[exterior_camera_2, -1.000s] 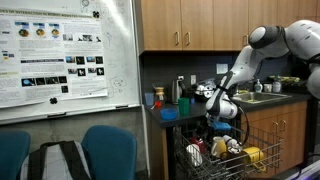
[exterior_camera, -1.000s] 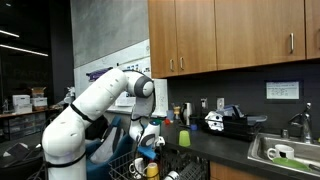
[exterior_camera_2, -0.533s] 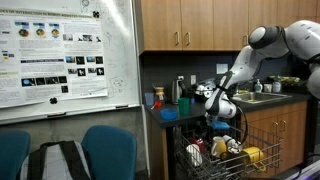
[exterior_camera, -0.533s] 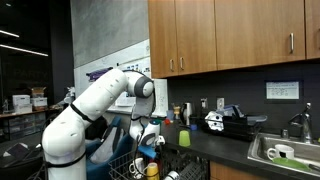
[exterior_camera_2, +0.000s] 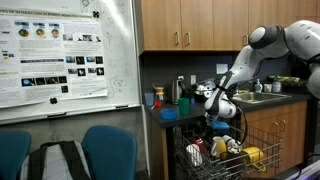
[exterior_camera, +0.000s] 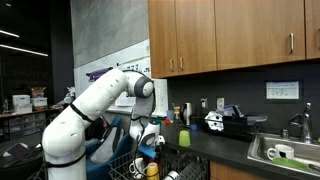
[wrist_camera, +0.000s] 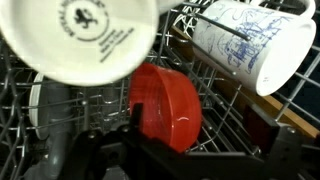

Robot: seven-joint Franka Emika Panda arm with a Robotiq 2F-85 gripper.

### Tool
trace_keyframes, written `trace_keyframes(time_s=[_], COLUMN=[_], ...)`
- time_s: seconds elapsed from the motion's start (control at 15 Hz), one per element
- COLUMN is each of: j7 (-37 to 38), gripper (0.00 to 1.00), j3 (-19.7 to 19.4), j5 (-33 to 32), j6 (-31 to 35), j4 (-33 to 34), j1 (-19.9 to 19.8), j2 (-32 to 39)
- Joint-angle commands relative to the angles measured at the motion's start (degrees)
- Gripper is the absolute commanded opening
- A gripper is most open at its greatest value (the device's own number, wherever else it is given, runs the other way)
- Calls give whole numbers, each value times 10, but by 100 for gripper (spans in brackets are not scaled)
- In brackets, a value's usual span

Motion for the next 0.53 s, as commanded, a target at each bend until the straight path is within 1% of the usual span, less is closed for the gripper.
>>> trace_keyframes(time_s=[0.0, 0.07, 0.13, 0.47], j7=[-6, -1, 10, 13], gripper=[100, 100, 100, 100], j3=[-11, -13, -1, -1], j5=[-15, -12, -5, -5], j6=[-39, -42, -1, 3], j4=[76, 74, 3, -1], j1=[13, 16, 3, 3], j2=[66, 61, 1, -2])
